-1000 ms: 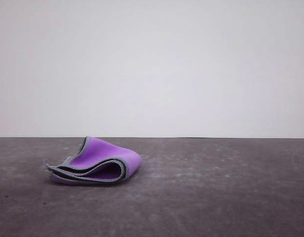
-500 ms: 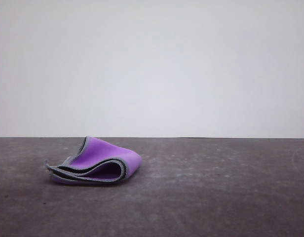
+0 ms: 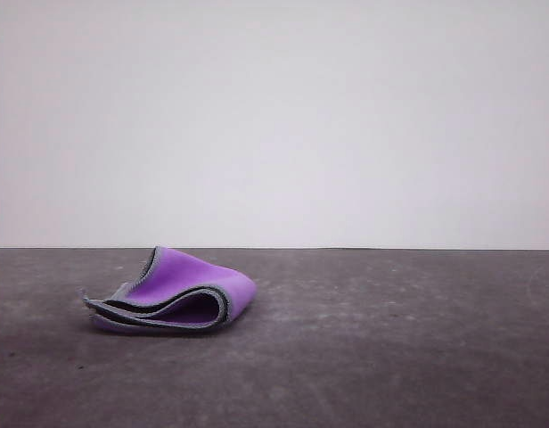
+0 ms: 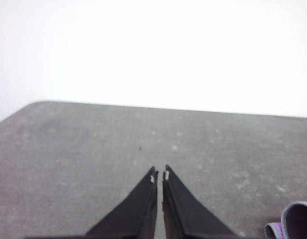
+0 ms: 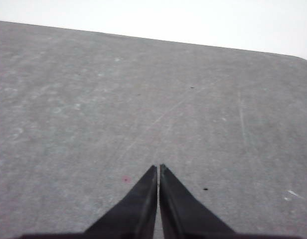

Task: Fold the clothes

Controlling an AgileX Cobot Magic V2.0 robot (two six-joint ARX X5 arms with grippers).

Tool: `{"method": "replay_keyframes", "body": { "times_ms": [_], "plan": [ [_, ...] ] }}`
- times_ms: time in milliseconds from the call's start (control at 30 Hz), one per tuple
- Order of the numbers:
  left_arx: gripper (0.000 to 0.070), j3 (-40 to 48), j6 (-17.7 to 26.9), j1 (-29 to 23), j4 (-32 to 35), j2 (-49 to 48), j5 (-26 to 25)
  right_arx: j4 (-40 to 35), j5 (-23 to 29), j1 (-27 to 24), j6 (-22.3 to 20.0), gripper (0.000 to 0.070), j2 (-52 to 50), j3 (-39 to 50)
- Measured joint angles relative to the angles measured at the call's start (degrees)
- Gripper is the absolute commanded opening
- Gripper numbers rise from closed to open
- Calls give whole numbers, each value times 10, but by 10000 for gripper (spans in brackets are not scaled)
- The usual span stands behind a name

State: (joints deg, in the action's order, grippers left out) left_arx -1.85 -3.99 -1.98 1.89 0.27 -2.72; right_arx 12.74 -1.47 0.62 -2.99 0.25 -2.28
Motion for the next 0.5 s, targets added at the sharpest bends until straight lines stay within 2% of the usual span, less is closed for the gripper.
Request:
{"method": "replay_keyframes", "body": {
  "times_ms": [500],
  "plan": [
    [0, 0, 0, 0, 0, 0, 0, -1, 0, 0, 0, 0, 0, 0]
  ]
}}
